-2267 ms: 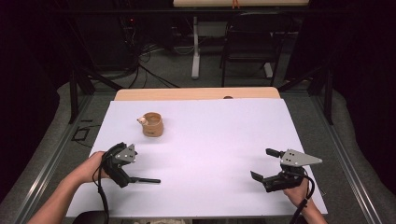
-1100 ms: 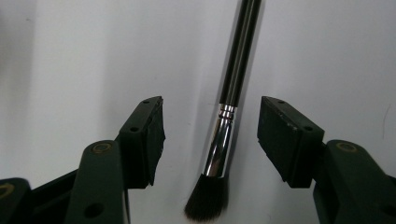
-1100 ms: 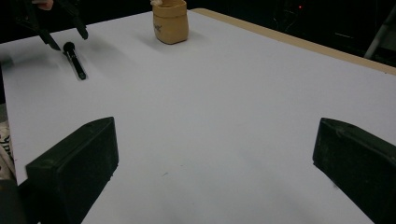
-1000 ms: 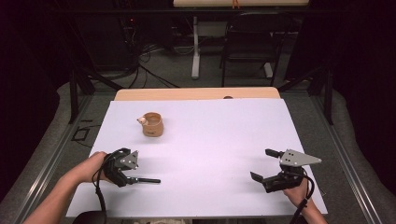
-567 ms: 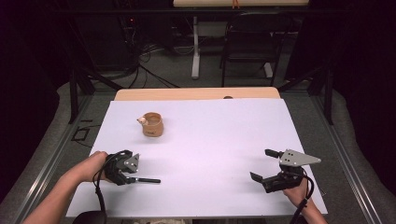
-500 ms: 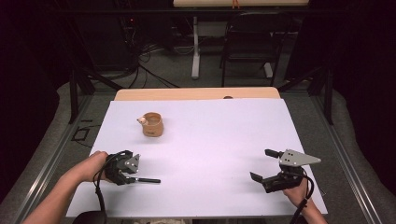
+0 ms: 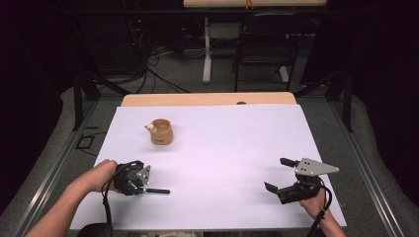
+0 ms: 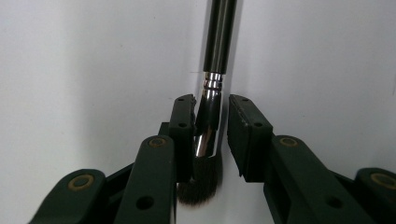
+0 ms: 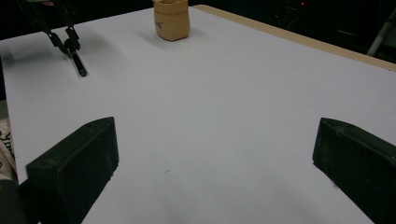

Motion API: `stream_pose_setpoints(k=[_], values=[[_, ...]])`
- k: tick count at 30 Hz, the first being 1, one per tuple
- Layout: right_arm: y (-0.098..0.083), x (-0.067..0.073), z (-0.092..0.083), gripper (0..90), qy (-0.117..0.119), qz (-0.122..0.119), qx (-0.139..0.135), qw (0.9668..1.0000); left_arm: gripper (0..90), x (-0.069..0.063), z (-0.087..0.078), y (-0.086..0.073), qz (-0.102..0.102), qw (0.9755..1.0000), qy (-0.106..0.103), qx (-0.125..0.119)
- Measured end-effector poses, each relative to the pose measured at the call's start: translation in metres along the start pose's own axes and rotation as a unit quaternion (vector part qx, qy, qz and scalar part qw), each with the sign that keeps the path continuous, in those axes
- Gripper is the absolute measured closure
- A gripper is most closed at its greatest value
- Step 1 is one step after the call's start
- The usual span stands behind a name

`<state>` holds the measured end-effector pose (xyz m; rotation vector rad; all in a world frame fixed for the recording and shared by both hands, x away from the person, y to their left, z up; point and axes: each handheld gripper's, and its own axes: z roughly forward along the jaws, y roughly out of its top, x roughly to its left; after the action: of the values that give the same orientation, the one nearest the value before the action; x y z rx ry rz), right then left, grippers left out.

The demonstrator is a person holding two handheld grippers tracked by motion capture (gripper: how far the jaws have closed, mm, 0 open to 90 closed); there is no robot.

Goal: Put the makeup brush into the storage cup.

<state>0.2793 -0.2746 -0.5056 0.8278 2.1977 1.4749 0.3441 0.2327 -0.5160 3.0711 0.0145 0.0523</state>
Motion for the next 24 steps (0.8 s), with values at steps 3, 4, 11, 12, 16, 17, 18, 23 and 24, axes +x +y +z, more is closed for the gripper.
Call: stream_pose_setpoints(k=[3,4,11,12,16,17,18,23,24], values=[[-0.0001,0.0000,0.0000,0.0,0.000,0.001,0.000,1.0000,73.2,-0.0003,0.0030,0.0011,0.002,1.0000,0.000,0.003],[-0.0001,0.0000,0.0000,0.0,0.000,0.001,0.000,1.0000,73.4,-0.0003,0.0030,0.0011,0.002,1.0000,0.000,0.003],[-0.0002,0.0001,0.0002,0.0,0.000,0.001,0.001,1.0000,74.5,-0.0001,0.0070,0.0006,0.006,1.0000,-0.002,0.005],[-0.0002,0.0001,0.0002,0.0,0.000,0.001,0.001,1.0000,74.6,-0.0001,0.0070,0.0006,0.006,1.0000,-0.002,0.005],[-0.0002,0.0000,0.0004,0.1,0.000,0.000,0.002,1.0000,75.9,-0.0011,0.0081,0.0001,0.007,1.0000,-0.002,-0.002],[-0.0002,0.0000,0.0004,0.1,0.000,0.000,0.002,1.0000,76.2,-0.0014,0.0077,-0.0001,0.007,1.0000,-0.001,-0.002],[-0.0002,0.0000,0.0004,0.1,0.000,0.000,0.002,1.0000,76.5,-0.0010,0.0070,0.0001,0.013,0.9999,-0.001,-0.003],[-0.0003,-0.0002,0.0005,0.1,0.001,0.001,0.003,1.0000,77.0,-0.0018,0.0026,0.0018,0.011,0.9998,0.001,-0.015],[-0.0003,-0.0002,0.0005,0.1,0.001,0.001,0.003,1.0000,77.0,-0.0017,0.0012,0.0023,0.012,0.9997,0.003,-0.022]])
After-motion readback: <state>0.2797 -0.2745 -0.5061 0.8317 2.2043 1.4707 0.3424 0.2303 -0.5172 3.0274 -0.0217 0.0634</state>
